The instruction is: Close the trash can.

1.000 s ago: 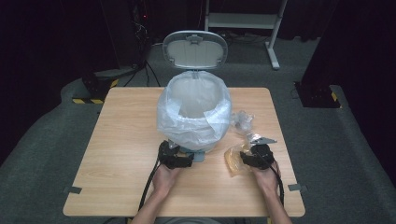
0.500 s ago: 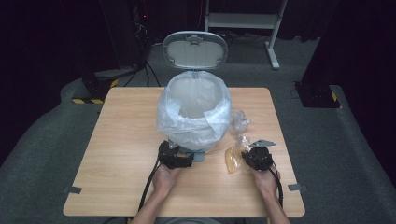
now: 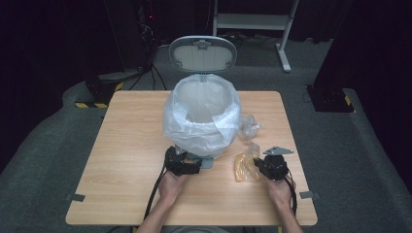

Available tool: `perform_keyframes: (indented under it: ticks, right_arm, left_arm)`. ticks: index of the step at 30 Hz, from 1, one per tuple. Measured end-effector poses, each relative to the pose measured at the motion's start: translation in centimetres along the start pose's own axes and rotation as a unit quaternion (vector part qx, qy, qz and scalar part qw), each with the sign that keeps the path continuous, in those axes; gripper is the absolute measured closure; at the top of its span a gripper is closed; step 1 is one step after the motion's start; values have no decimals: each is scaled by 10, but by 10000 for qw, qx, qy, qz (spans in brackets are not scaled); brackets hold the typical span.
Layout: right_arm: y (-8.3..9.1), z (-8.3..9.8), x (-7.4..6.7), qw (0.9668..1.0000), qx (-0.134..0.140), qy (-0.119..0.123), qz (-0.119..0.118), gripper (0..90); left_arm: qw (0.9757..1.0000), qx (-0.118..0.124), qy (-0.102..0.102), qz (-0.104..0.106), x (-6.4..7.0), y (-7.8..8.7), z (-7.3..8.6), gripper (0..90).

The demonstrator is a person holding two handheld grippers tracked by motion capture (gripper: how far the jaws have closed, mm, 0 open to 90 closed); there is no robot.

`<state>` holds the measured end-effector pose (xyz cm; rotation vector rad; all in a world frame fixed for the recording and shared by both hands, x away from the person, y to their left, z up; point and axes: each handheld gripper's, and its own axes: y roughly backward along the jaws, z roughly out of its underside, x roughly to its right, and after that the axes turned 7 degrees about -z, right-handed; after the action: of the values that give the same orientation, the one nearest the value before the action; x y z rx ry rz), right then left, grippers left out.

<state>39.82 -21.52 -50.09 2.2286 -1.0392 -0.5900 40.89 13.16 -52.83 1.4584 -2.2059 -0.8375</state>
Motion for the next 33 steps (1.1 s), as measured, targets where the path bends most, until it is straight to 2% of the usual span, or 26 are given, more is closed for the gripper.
perform_keyframes:
  ticks: [8, 13, 17, 25, 33]
  right_arm:
    - [16, -3, -4, 9996, 227, -17, -150, 870]
    - [27, -5, -7, 9994, 310, -1, -182, 870]
    - [33, -6, -5, 9987, 422, -84, -262, 870]
    - [51, -16, -10, 9982, 529, 60, -288, 870]
    - [67, -27, -12, 9968, 667, 102, -428, 870]
  left_arm:
    - [10000, -26, 37, 52, 0, 0, 0, 68]
    - [10000, -51, -37, 39, -2, 1, 0, 68]
    - [10000, -49, -37, 39, -2, 1, 0, 69]
    - [9999, -70, -8, 80, -2, 0, 0, 68]
    - [10000, -66, -17, 71, -2, 1, 0, 69]
